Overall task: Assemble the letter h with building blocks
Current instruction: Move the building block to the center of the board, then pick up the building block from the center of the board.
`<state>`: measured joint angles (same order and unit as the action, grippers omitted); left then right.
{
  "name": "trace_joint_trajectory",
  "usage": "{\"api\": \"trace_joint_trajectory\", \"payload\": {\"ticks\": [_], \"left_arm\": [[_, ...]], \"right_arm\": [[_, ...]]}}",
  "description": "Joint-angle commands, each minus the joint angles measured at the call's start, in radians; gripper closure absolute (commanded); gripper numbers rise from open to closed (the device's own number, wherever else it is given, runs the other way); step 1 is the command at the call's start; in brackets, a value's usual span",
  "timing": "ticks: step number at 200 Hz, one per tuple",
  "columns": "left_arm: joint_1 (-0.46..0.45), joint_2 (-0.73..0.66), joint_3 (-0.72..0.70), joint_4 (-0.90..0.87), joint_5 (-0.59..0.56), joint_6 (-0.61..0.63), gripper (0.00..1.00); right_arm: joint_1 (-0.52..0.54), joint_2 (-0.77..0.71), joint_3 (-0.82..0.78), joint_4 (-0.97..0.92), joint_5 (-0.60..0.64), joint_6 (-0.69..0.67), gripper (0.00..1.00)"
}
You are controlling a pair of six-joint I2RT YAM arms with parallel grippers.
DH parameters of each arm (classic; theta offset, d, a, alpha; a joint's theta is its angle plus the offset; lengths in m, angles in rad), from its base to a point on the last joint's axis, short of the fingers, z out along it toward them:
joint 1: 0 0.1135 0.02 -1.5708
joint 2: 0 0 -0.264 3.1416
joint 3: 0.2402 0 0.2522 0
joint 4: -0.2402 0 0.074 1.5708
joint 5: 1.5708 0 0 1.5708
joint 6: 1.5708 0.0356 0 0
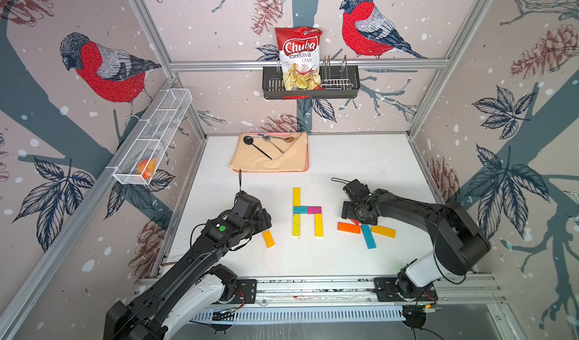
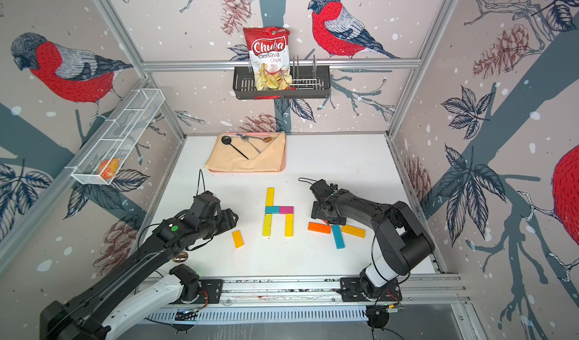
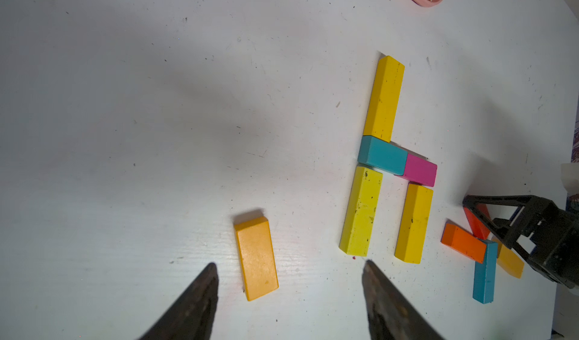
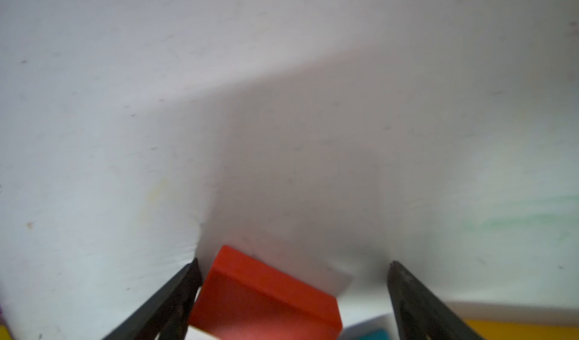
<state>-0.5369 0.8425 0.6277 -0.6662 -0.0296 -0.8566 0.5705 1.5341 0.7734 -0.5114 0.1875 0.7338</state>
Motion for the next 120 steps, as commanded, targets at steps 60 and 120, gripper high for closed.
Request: {"api": "trace_joint_trajectory", "payload": {"ticks": [60, 120], "left_arm": [[0.003, 0.017, -0.005, 0.014, -0.016, 0.011, 0.29], [0.008, 0.017, 0.023, -0.006, -0.027, 0.023, 0.29]], "right_arm": [[0.27, -0.133, 0.106, -0.323, 0.194, 0.091, 0.0], [0.388, -0.066, 0.065, -0.279, 0.087, 0.131, 0.01]]}}
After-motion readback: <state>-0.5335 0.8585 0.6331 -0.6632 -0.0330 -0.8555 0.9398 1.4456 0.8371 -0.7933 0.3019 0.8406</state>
